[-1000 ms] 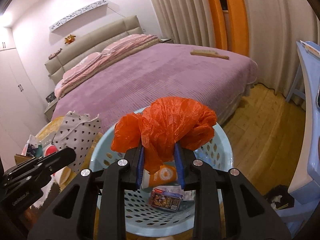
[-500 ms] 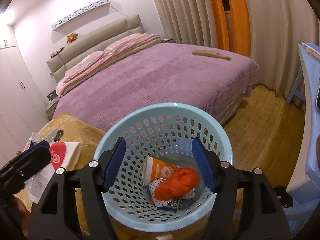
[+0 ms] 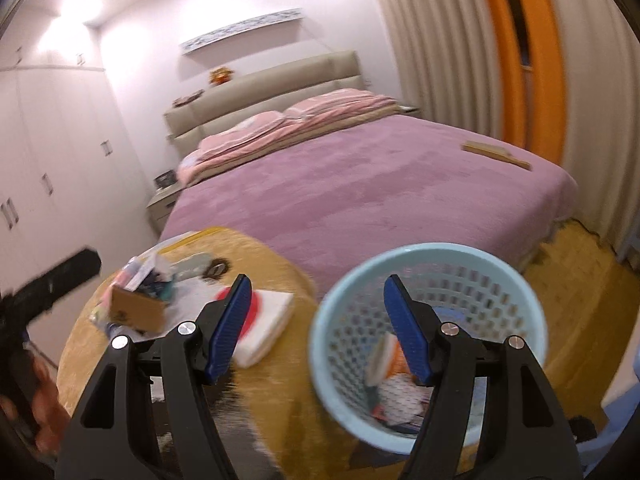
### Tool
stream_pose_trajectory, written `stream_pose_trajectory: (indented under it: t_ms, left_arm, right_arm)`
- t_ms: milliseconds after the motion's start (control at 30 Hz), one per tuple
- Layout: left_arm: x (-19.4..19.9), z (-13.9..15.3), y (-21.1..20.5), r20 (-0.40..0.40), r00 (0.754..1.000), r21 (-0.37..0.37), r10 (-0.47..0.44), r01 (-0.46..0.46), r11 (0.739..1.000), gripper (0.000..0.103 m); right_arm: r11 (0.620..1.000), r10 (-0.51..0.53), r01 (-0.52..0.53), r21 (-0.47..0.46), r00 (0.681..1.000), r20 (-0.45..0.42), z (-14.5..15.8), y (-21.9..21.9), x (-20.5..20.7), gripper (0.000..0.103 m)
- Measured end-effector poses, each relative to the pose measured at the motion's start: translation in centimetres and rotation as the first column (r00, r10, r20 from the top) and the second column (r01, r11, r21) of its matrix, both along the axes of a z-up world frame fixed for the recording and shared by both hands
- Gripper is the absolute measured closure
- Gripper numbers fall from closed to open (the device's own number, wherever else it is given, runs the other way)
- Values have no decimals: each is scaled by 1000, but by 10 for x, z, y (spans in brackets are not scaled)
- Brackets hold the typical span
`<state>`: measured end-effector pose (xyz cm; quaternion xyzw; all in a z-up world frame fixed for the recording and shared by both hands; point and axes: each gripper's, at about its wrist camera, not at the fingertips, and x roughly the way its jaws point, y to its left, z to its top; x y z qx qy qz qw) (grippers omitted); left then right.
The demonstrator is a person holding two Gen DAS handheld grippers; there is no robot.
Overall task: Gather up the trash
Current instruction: 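Grasp the pink drink bottle with the left tool while the right tool grasps the red-white paper cup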
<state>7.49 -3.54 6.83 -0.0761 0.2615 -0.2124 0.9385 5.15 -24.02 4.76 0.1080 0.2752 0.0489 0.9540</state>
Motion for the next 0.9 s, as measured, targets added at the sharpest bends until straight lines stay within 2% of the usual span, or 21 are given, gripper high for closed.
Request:
stream_pose_trajectory:
  t_ms: [133,333,367,467,667,767,867,900]
  left_arm:
    - [13,-1,60,-20,989,-1,145,-145,989,33]
    - [40,-20,137,-72,945,50,318,-315,948,28]
    - [46,-24,146,-84,941,61,328,-323,944,25]
    - [71,-48,172,-150,919,123,366,-350,929,25]
    - [100,-81,202,-251,883,149,397,-370,917,25]
    - [109,-90,201,-279,886,146,370,-341,929,25]
    - [113,-98,198,-283,878,170,385,-349,921,25]
    - [112,-98,200,-276,880,158,386,-355,922,25]
  right_arm:
    - [998,64,-64,-27,998,-18,-6,32,12,38]
    - [993,95,-100,-55,992,-81,-28,65,39,37]
    - [993,98,-104,-55,991,-94,-33,69,44,37]
    - [994,85,-93,-57,988,-129,-49,72,52,37]
    - [999,39,-45,-27,980,-196,-72,64,76,37]
    - [999,34,-42,-31,976,-217,-80,61,84,37]
    - [999,42,-48,-20,975,-220,-84,61,87,35]
    - [998,44,-51,-22,975,-220,-84,62,89,35]
